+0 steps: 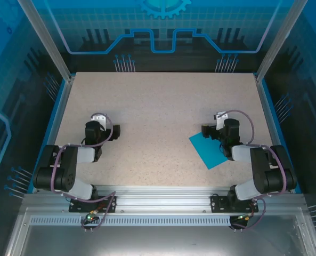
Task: Fold a paper plane with a square sheet of paper (pick it up from the middle)
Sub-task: Move the square sheet of paper to the center of the table.
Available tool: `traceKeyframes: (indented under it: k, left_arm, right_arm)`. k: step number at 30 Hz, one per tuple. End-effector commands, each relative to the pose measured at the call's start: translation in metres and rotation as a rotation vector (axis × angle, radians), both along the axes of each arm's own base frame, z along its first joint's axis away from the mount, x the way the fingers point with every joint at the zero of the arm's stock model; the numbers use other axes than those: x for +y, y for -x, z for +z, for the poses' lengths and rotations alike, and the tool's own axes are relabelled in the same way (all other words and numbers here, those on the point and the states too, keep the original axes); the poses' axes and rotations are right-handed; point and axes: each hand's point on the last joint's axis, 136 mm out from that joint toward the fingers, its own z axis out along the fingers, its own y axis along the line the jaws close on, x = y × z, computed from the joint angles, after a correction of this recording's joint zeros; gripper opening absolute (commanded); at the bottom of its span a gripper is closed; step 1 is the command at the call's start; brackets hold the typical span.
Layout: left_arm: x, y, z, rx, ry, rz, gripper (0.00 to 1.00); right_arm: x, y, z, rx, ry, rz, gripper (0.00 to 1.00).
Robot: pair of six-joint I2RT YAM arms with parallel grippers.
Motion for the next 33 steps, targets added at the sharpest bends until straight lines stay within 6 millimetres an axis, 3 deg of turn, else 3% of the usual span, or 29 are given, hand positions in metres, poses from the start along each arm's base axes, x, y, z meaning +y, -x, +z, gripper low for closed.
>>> traceKeyframes:
  k: [1, 33]
  left_arm:
    - [-0.0107, -0.0228, 0.0317, -0.129, 0.039, -0.030, 0.98]
    - [-0.0113, -0.0224, 0.0321, -0.132, 0.041, -0.035, 0.98]
  right_arm:
    - [-0.0033, -0.0223, 0.0293, -0.121, 0.000, 0.013, 0.99]
    - [-0.0012, -0.0223, 0.0297, -0.121, -0.002, 0.027, 0.99]
